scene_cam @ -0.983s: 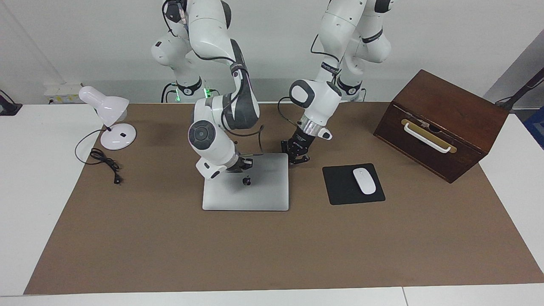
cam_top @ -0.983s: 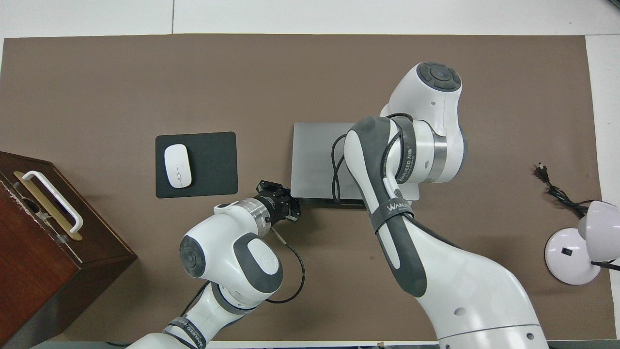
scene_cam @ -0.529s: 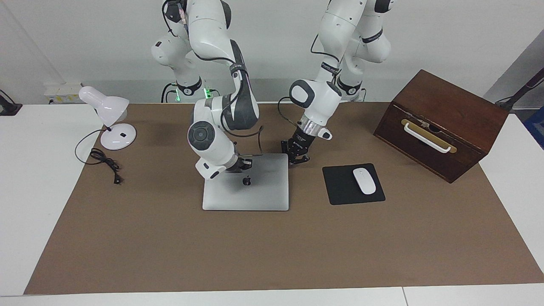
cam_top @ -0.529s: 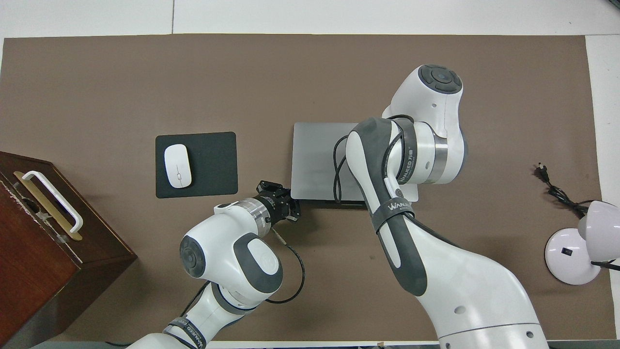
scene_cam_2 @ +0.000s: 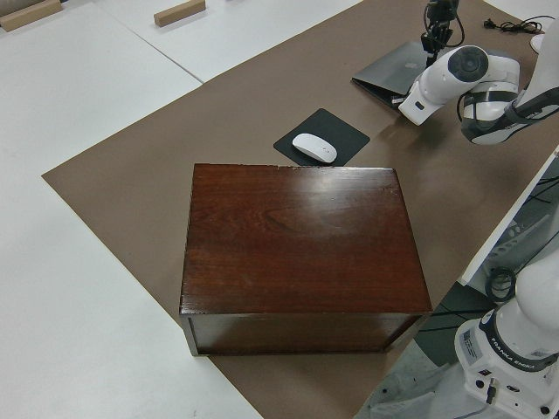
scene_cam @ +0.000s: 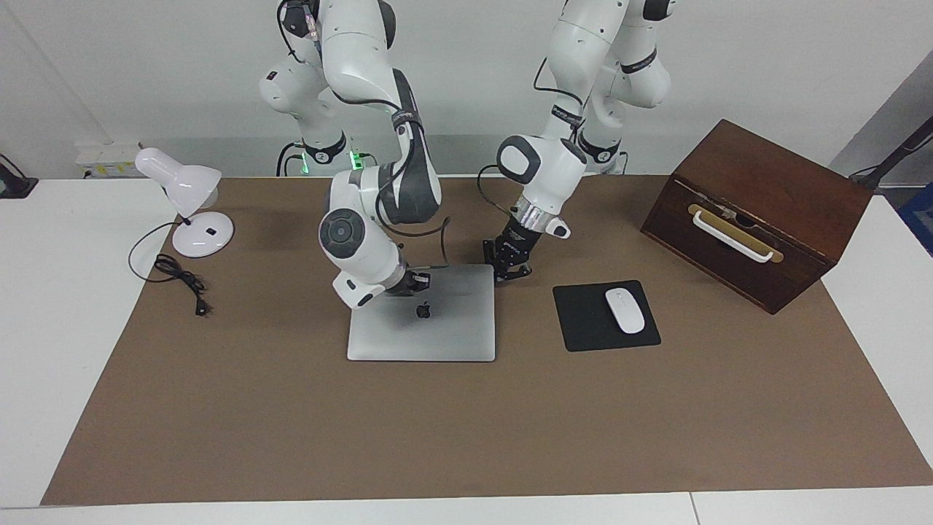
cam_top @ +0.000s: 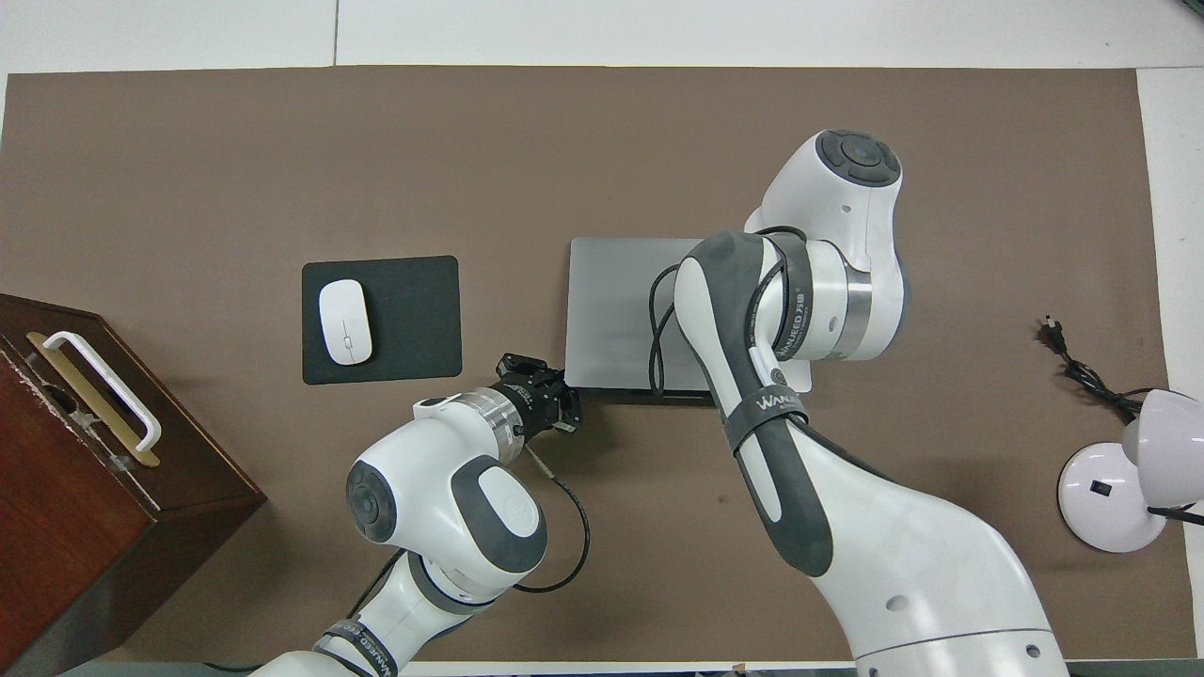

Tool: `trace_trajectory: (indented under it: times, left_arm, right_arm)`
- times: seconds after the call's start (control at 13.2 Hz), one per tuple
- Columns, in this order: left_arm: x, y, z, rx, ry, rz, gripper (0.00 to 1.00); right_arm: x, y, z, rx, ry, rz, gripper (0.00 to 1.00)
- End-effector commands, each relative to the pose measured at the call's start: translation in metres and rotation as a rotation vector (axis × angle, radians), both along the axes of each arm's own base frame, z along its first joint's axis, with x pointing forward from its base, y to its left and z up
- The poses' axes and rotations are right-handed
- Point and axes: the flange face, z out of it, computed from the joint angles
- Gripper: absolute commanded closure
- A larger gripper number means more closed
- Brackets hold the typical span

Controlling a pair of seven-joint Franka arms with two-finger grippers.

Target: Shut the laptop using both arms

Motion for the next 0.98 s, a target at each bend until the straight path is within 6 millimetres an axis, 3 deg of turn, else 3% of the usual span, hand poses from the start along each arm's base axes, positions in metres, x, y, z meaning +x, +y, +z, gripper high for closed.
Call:
trace_trajectory:
  times: [0.0,0.91]
  left_arm:
    - [-0.0286,0.0158,-0.0405,0.065,0.077,-0.021,1.0]
    - [-0.0308,0.0148,-0.0415,0.068,0.079,-0.026,1.0]
  right_arm:
    - [-0.0076,0.0009,0.0007,0.028,-0.005,-0.029,1.0]
    - [-0.009,0.0012,-0.0039,0.026,-0.01,-0.033,1.0]
